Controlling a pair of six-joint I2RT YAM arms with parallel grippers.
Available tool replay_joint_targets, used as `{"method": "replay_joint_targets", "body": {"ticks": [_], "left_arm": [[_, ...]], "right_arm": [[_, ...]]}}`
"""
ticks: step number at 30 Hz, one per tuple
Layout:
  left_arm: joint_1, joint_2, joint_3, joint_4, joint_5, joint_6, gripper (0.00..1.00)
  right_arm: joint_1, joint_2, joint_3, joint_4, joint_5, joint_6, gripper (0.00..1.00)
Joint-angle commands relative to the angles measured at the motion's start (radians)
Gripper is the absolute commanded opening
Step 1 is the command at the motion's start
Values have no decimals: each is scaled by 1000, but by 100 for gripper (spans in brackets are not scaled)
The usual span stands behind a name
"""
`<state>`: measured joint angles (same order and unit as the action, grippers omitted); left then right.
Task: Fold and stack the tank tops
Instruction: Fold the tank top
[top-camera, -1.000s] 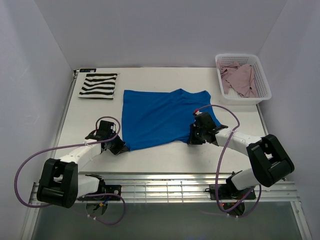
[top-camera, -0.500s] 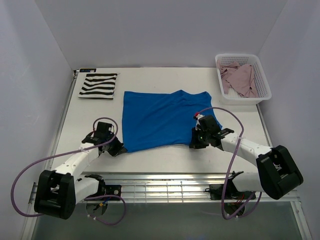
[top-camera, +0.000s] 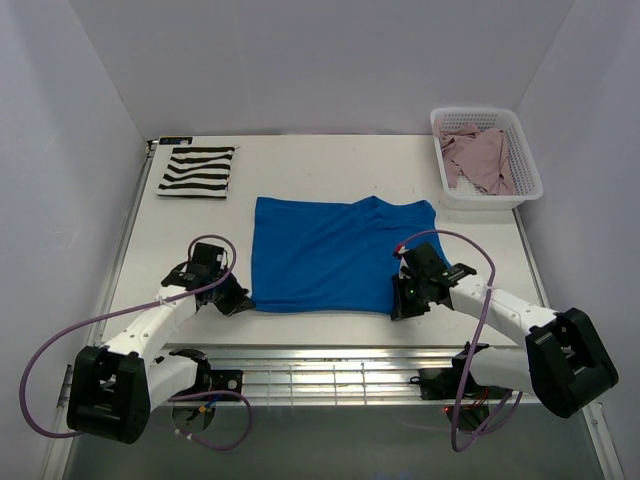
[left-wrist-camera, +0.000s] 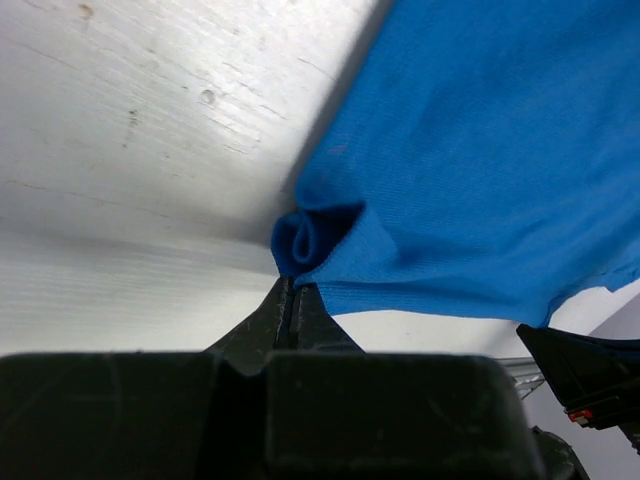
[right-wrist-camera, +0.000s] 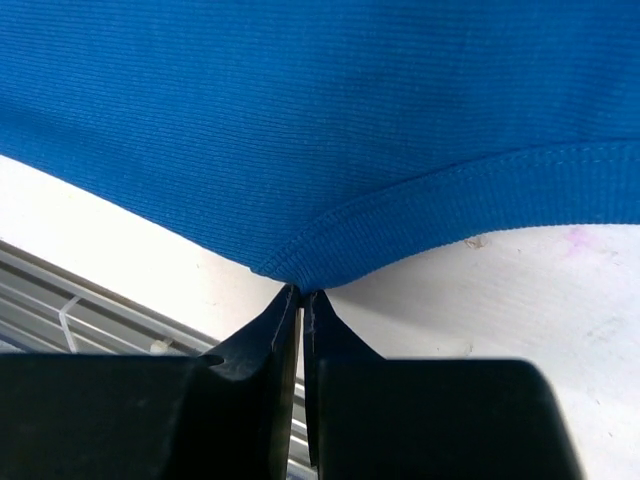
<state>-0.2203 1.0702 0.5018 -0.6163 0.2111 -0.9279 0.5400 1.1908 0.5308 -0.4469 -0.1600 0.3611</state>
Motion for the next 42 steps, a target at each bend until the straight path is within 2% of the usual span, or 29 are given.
{"method": "replay_joint_targets", "body": {"ticks": [1,11,17,21,23,37,39,40,42], "left_arm": [[-4,-23,75,-3,34,18,0],[-4,59,202,7,34,20,0],[-2,186,299,93,-6,52,0],[1,296,368,116,-27,73,0],[6,354,404,144,-32,77,0],[56,570,546,130,-102,101,0],[59,591,570,122,-116,104,9],[59,609,580,119,-118,109,29],[62,626,609,112,-108,126,58]], "right_arm": [[3,-20,99,-108,39,-27,8],[-93,0,268,-159,-3,-80,8],[-136,128,357,-142,-3,-154,8],[-147,199,400,-95,-12,-140,8],[-155,214,422,-72,37,-131,8],[-186,412,557,-43,59,-180,8],[-189,455,580,-35,72,-180,8],[-190,467,609,-39,76,-180,8],[-192,504,635,-42,80,-180,8]]}}
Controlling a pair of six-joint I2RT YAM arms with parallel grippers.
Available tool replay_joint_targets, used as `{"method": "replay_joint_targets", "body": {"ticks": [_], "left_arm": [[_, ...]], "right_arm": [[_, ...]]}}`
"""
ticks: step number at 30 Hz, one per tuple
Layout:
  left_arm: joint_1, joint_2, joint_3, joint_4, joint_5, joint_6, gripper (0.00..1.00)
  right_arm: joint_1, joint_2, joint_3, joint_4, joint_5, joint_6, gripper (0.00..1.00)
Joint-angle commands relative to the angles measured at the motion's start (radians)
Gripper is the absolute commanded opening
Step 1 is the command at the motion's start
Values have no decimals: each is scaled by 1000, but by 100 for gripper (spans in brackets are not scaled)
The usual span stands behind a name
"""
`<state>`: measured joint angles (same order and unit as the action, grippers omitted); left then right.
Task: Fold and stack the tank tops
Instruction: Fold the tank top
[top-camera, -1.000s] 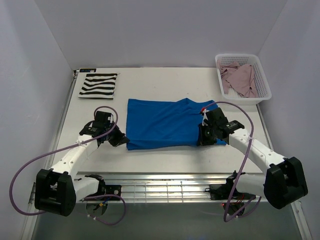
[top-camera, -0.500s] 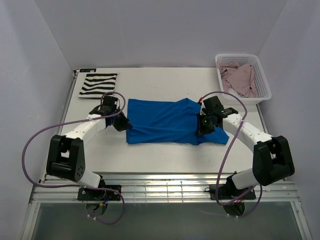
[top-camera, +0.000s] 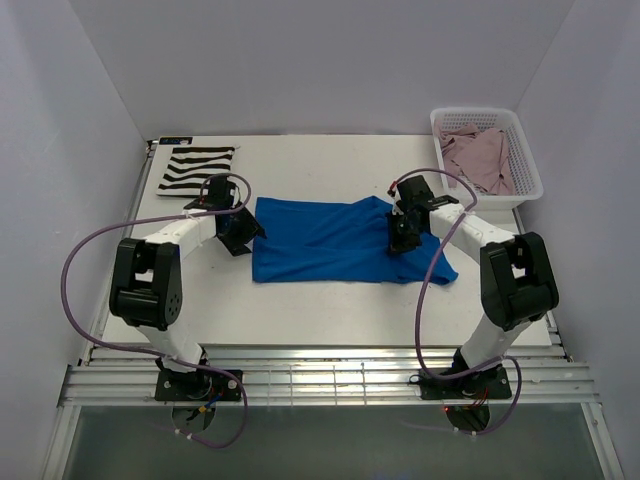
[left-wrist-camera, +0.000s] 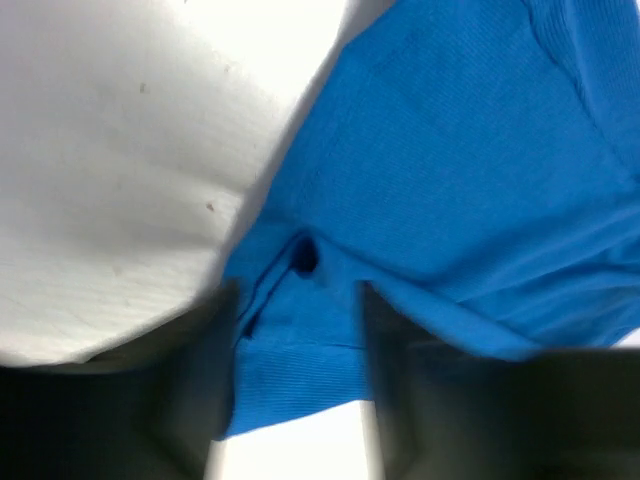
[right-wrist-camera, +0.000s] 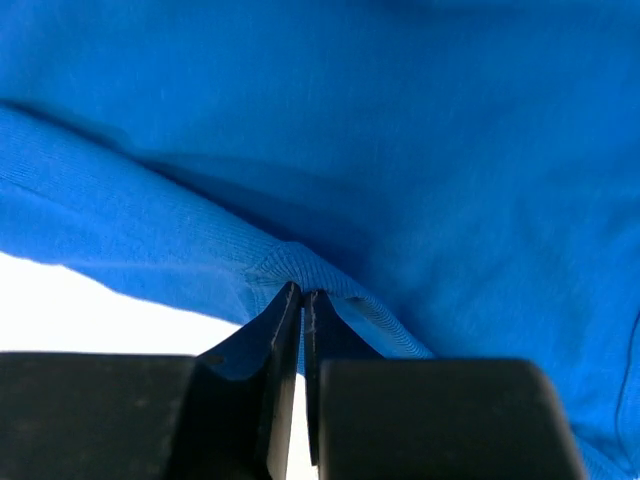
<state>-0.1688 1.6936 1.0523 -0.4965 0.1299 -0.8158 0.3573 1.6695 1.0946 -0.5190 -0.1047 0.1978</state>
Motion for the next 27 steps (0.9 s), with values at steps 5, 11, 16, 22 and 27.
{"method": "replay_joint_targets", "body": {"ticks": [5,11,16,22,27], "left_arm": [[9,-6,97,-19,-12,30,92],[11,-89,95,-17,17,33,98],[11,-88,145,3,27,85,98],[9,70,363,10,-22,155,98],[25,228,504,4,-32,222,98]], "right_arm": [[-8,21,111,16,19,-15,46],[-9,-119,44,22,54,-20,75],[-9,-179,19,48,54,-52,93],[-12,-39,241,105,-1,-67,90],[-11,136,445,106,-24,-60,90]]}}
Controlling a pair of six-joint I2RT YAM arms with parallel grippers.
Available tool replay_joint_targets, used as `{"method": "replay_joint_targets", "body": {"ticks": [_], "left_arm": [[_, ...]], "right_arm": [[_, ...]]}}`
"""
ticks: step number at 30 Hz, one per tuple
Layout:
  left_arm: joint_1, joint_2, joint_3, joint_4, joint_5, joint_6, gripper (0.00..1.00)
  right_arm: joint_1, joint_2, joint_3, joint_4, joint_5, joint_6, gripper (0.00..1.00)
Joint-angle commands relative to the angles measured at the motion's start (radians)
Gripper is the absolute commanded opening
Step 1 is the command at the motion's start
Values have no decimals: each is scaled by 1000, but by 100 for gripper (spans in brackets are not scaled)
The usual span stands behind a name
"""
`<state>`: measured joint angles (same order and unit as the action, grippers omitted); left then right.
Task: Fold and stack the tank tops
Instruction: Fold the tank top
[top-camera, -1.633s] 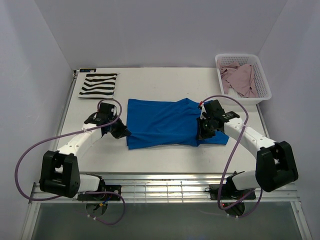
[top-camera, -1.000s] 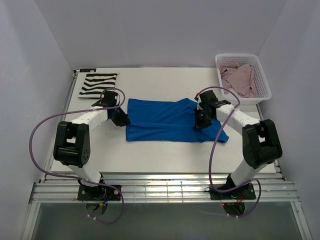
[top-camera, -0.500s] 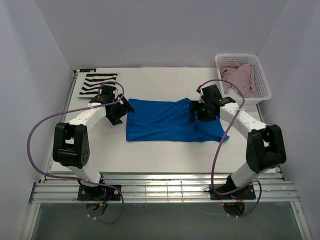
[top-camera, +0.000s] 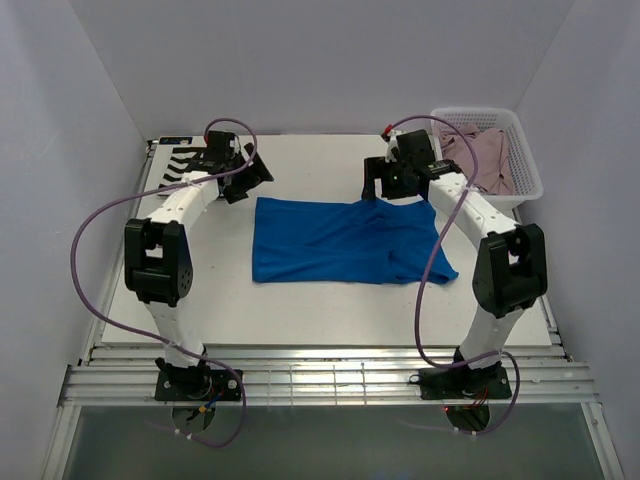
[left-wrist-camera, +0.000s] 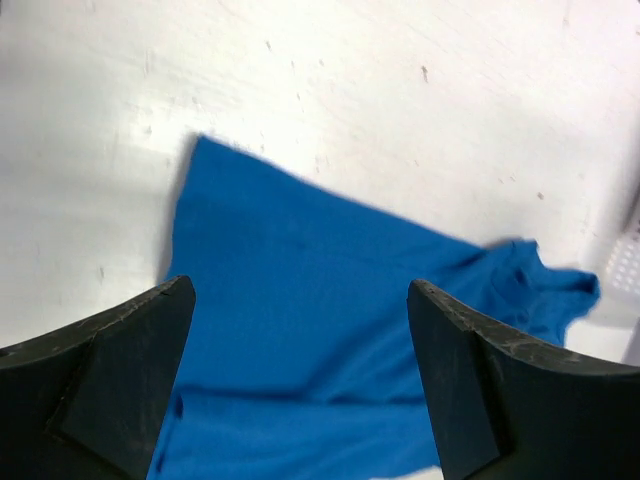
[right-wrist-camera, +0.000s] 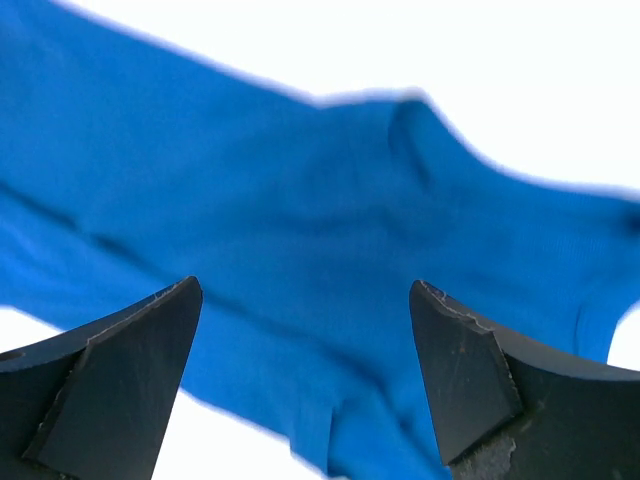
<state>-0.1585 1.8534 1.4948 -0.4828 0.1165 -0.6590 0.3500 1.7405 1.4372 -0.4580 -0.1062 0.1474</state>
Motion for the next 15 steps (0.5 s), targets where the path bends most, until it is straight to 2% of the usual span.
{"method": "replay_joint_targets", "body": {"ticks": [1,7,12,15], "left_arm": [[19,94,83,-13,-17,74,98],[40,265,203,-36,-8,110,98],[47,380,320,-74,-3,151,98],[47,415,349,-74,32,170,92]], "right_arm": [[-3,120,135,41,-17,-3,90],[-14,325,392,9,-50,17,90],[-16,444,498,-24,-30,35,90],[-20,476,509,-25,8,47,91]]}}
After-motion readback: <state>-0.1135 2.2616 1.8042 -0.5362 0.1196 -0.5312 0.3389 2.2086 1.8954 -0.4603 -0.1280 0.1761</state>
